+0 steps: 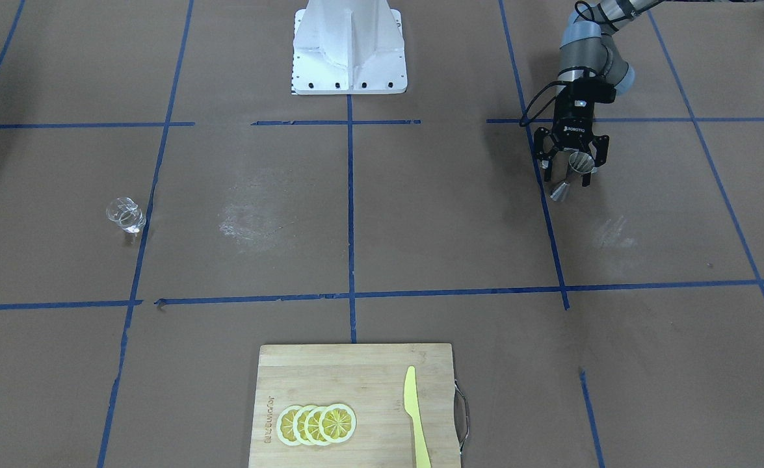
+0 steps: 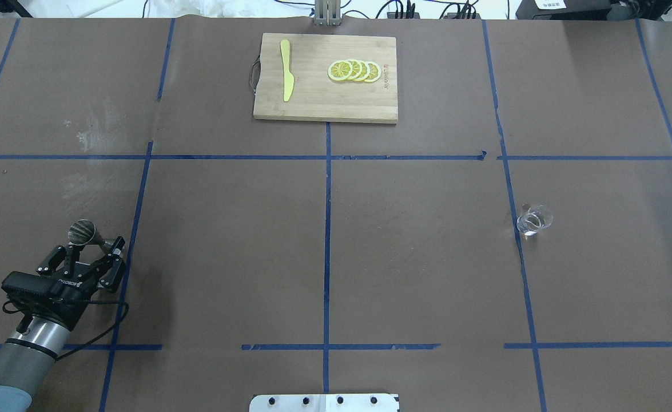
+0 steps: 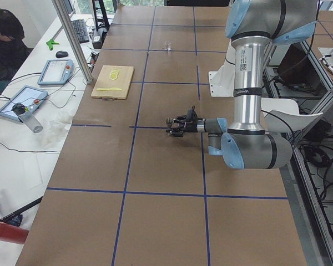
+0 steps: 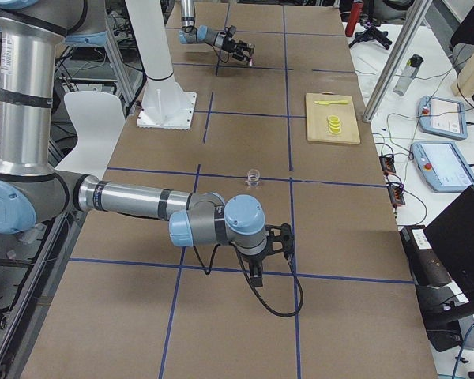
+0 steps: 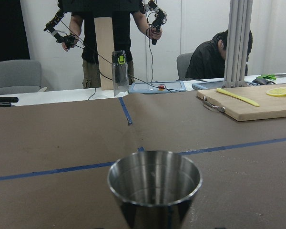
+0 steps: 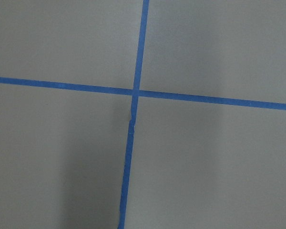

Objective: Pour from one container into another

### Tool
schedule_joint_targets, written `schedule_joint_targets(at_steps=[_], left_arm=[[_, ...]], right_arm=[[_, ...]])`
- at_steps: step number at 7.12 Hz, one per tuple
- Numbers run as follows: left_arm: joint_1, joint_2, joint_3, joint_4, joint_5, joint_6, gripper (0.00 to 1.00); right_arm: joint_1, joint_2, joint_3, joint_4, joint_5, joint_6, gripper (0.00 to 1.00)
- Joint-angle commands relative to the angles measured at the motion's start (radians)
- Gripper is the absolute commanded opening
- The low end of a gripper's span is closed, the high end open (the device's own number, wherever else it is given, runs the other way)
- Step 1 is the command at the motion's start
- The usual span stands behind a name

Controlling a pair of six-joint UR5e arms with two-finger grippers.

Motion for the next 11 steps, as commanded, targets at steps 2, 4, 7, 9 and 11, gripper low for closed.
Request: schedule_joint_targets(at_steps=[2, 4, 7, 9, 11], left_arm=[[-0.001, 0.0, 0.002, 0.0, 0.0, -0.015, 0.7], [-0.002, 0.0, 0.002, 0.0, -0.002, -0.026, 0.7], [-0.002, 0.003, 0.011, -0.002, 0.0, -0.04, 0.17], [-0.002, 0.004, 0.012, -0.002, 0.0, -0.041, 0.0], [-0.002, 0.006, 0.003, -0.009, 0.001, -0.034, 0.0]], right_arm=[[0.0, -0.004, 0.002, 0.0, 0.0, -0.001, 1.0], [0.0, -0.004, 0.002, 0.0, 0.0, -0.001, 1.0], [0.0, -0.005, 0.002, 0.0, -0.002, -0.001, 1.0], [0.0, -0.004, 0.004, 0.002, -0.002, -0.001, 1.0], [0.0, -0.004, 0.004, 0.002, -0.002, 0.001, 1.0]])
